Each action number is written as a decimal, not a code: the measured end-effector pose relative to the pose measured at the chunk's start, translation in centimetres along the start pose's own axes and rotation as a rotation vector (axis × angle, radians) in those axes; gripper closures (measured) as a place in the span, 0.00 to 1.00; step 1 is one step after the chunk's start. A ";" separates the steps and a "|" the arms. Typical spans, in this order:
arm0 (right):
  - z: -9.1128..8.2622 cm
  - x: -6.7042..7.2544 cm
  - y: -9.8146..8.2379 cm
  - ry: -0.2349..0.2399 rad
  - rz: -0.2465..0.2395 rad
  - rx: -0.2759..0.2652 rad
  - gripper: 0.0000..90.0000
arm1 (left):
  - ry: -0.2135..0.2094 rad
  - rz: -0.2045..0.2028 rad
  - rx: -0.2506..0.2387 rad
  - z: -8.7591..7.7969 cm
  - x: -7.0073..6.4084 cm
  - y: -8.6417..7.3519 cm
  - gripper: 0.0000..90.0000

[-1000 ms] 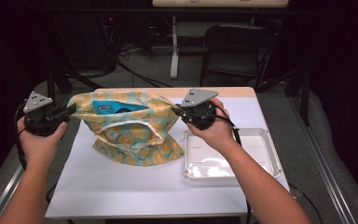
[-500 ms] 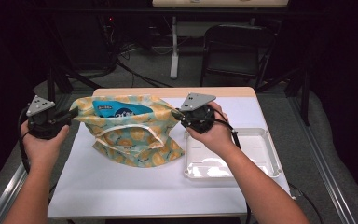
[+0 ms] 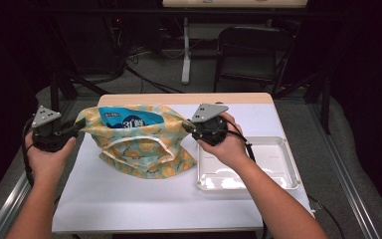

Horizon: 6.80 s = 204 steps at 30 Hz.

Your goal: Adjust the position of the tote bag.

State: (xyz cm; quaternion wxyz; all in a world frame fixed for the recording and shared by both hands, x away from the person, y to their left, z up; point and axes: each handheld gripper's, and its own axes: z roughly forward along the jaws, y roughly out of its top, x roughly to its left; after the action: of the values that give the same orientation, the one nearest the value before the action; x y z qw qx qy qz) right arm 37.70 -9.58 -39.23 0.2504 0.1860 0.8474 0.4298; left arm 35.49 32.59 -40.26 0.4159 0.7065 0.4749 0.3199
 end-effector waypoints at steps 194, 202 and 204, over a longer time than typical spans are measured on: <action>6.0 2.9 -3.9 0.094 0.154 0.047 0.85 | -0.164 -0.014 0.065 1.2 -7.7 -7.6 0.97; 5.9 2.6 -3.7 0.080 0.150 0.047 0.98 | -0.169 0.015 0.074 1.1 -8.0 -7.8 1.00; 6.0 2.4 -3.6 0.073 0.150 0.050 0.99 | -0.159 0.037 0.082 1.0 -8.1 -8.0 1.00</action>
State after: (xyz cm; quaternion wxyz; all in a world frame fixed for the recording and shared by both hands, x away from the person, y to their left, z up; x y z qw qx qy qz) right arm 38.93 -6.55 -45.86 0.1815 0.2393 0.8501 0.4326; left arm 30.32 26.32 -48.34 0.4172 0.7546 0.4399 0.2509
